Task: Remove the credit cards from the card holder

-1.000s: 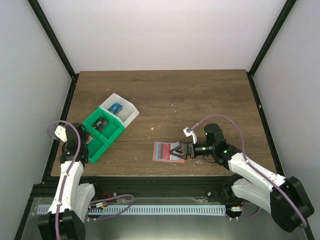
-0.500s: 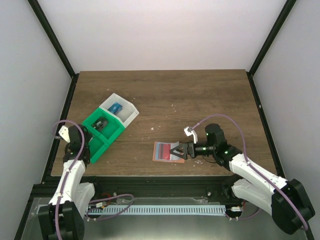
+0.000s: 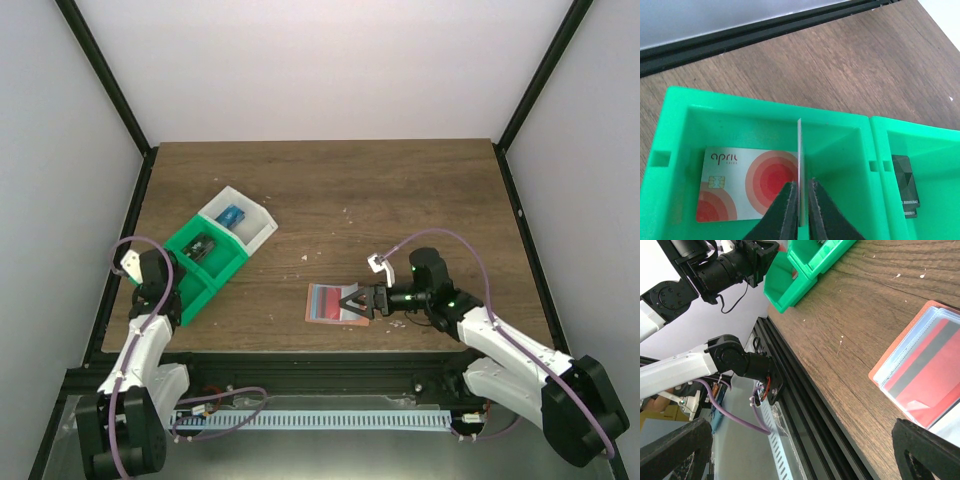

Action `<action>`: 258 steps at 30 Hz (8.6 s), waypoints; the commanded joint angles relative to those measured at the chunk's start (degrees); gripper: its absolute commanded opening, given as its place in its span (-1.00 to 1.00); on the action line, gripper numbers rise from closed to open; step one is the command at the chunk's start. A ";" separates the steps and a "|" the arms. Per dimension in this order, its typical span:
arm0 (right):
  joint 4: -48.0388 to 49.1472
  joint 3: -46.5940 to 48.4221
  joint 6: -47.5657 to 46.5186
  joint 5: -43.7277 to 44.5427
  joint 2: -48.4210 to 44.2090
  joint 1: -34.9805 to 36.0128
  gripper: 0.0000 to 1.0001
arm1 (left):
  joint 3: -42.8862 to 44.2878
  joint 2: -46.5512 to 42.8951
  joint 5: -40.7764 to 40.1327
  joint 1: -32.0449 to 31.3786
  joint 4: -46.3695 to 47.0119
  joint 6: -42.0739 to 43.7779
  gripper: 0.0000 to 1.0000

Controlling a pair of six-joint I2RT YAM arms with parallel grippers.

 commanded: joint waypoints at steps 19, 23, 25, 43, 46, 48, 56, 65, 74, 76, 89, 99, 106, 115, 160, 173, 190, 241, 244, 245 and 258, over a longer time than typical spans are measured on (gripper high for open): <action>-0.53 0.64 -1.53 0.52 0.56 -0.28 0.99 | 4.46 1.29 0.25 0.36 -2.11 0.80 -0.55; -0.66 0.57 -0.94 1.16 0.39 -0.27 1.00 | 7.81 0.23 1.89 0.45 -5.14 1.15 -0.13; -0.97 0.83 -0.33 1.83 0.78 -0.27 1.00 | 9.49 -0.04 3.65 0.44 -6.87 1.21 -0.01; -4.21 4.57 2.81 6.01 10.42 -0.27 0.50 | 11.82 -2.89 42.34 -4.74 -3.97 3.67 0.63; -5.42 6.04 3.58 7.05 11.58 -0.18 0.14 | 9.97 -2.23 50.24 -8.08 1.24 0.91 0.49; -5.87 6.79 3.97 7.30 12.53 -0.10 -0.02 | 9.51 -1.43 53.57 -10.86 3.71 -0.52 0.45; -6.07 8.32 6.61 13.35 17.36 3.21 -0.27 | 10.51 2.78 56.49 -23.77 8.97 -1.48 0.39; -5.06 13.21 7.75 21.85 25.78 7.23 -0.36 | 4.55 6.32 55.39 -34.24 15.41 -3.23 0.33; -4.53 13.47 6.29 27.29 31.42 7.40 -0.43 | -1.31 13.21 55.04 -42.15 27.70 -8.16 0.33; -2.53 13.11 6.48 25.96 32.81 7.41 -0.47 | -2.70 15.11 54.45 -42.49 30.01 -9.32 0.33; 1.84 8.41 5.82 25.50 36.99 7.73 -0.92 | -7.15 22.92 57.51 -43.27 44.47 -14.39 0.37; 5.97 5.52 6.27 24.10 36.42 7.73 -0.99 | -5.86 27.84 57.30 -44.82 50.60 -16.62 0.48; 8.95 4.08 7.08 22.30 37.20 7.73 -0.99 | -5.29 32.56 57.10 -45.63 54.55 -17.64 0.49; 11.50 2.23 7.79 20.94 37.30 7.73 -0.99 | -3.06 37.29 57.30 -47.92 57.06 -17.91 0.49; 17.20 -0.47 11.61 16.96 36.64 7.78 -0.86 | 0.31 41.76 55.14 -51.53 57.30 -19.77 0.36; 5.69 0.89 9.38 22.96 25.15 7.74 -0.57 | 2.28 44.03 56.02 -53.11 59.18 -21.66 0.36; -4.88 -0.41 10.21 34.88 3.52 7.63 -0.55 | 3.73 45.79 56.51 -54.67 61.93 -22.65 0.36; -0.21 -1.43 11.13 28.08 6.35 7.72 -0.52 | 0.76 42.05 48.85 -55.00 56.37 -17.95 0.34; 1.43 -1.56 11.27 27.19 7.98 7.73 -0.53 | 0.33 43.69 49.22 -55.04 58.75 -18.80 0.34; 1.88 -1.61 11.20 27.25 8.50 7.73 -0.53 | 0.20 44.31 49.44 -55.02 59.62 -19.15 0.34; 3.88 -2.71 10.39 30.06 13.21 7.73 -0.54 | -1.16 46.72 49.10 -54.73 62.38 -19.70 0.33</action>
